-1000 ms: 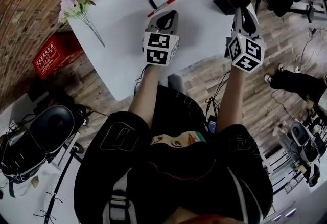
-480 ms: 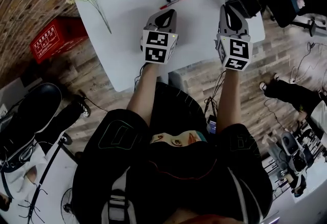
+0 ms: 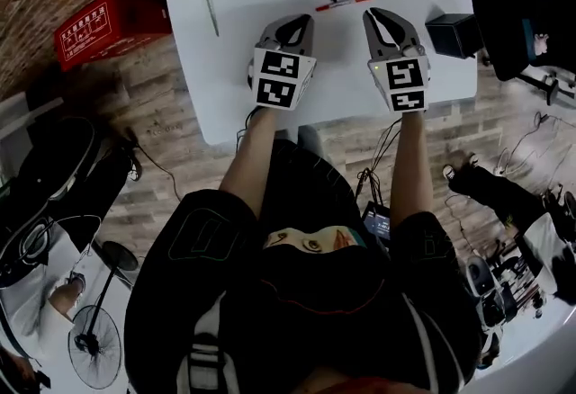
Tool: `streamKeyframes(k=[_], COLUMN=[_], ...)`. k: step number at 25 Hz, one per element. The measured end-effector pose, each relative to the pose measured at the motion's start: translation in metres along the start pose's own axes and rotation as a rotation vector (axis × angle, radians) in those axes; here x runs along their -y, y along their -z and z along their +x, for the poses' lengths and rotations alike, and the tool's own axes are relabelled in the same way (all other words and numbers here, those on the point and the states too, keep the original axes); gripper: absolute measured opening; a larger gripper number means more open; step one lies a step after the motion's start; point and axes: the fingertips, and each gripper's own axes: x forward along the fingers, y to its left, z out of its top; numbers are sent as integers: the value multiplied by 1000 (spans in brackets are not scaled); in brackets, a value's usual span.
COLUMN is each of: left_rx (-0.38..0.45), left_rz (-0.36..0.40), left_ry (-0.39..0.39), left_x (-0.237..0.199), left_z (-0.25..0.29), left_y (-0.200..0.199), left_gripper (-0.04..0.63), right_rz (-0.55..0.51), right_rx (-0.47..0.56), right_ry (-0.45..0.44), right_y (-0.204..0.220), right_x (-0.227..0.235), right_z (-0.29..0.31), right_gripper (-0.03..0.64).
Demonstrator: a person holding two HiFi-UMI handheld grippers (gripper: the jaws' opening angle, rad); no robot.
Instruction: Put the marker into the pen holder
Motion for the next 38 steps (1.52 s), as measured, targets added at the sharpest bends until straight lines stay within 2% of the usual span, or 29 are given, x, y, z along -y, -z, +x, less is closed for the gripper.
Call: streamKeyframes(k=[5, 13, 21, 30, 38], left_rx=[4, 18, 17, 14, 8], left_rz=[-38, -77, -105, -129, -119], left_ry=[-7, -23, -32, -84, -98], left_x=[-8, -17, -24, -45, -49], left_z=[-4, -6, -3, -7, -4], left_y=[0, 6, 10, 11, 6], left_gripper=[2, 2, 2, 2, 2], right_rz=[-182, -423, -673, -882, -996], right_rx=[-68, -192, -369, -492, -561], right_ry=[-142, -256, -445, -582, -648], right_y=[-3, 4, 26, 39, 42], right_x=[-32, -50, -71, -83, -89], right_z=[28, 56, 78, 90, 95], right_gripper=[35, 43, 51, 48, 47])
